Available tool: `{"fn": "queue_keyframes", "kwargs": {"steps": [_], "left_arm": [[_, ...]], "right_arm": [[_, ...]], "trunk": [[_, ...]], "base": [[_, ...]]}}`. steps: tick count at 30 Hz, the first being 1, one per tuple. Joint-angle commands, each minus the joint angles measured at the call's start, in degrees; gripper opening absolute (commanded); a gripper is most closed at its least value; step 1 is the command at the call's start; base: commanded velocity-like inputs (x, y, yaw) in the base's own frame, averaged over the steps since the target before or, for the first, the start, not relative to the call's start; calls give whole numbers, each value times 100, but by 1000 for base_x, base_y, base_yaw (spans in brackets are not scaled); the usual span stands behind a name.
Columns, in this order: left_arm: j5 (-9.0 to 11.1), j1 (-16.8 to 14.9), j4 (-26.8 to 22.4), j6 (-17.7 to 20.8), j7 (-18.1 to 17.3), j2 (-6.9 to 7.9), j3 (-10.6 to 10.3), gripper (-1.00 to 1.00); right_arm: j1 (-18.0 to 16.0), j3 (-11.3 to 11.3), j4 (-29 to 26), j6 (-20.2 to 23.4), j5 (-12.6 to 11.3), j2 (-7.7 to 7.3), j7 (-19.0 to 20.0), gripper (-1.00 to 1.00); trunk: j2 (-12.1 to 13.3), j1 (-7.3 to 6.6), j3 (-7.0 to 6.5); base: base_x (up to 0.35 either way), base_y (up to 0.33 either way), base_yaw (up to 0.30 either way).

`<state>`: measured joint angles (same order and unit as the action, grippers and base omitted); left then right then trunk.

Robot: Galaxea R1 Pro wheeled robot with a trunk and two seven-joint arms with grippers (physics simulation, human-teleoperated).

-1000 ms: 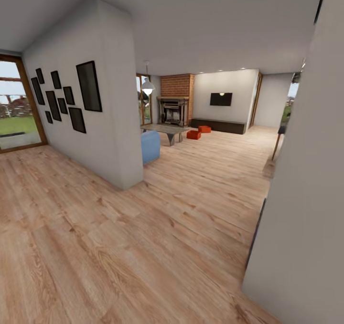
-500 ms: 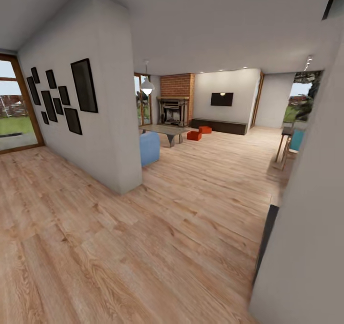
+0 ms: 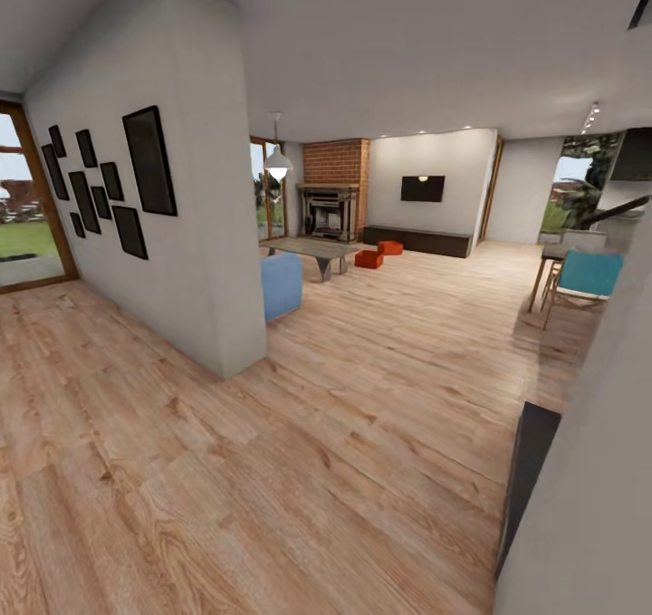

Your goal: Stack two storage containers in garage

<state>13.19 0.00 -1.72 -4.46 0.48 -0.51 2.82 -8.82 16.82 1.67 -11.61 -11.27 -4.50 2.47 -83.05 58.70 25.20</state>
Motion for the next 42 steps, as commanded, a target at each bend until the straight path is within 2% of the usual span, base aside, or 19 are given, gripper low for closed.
{"fn": "queue_keyframes", "kwargs": {"steps": [1, 42], "left_arm": [[8, 0, -4, -11, 5, -2, 26, 100], [8, 0, -4, -11, 5, -2, 22, 100]], "right_arm": [[-8, 40, 18, -34, -60, 1, 26, 100], [-6, 31, 18, -34, -62, 5, 26, 100]], "trunk": [[-2, 3, 5], [-2, 3, 5]], "base": [[326, 0, 0], [326, 0, 0]]}}
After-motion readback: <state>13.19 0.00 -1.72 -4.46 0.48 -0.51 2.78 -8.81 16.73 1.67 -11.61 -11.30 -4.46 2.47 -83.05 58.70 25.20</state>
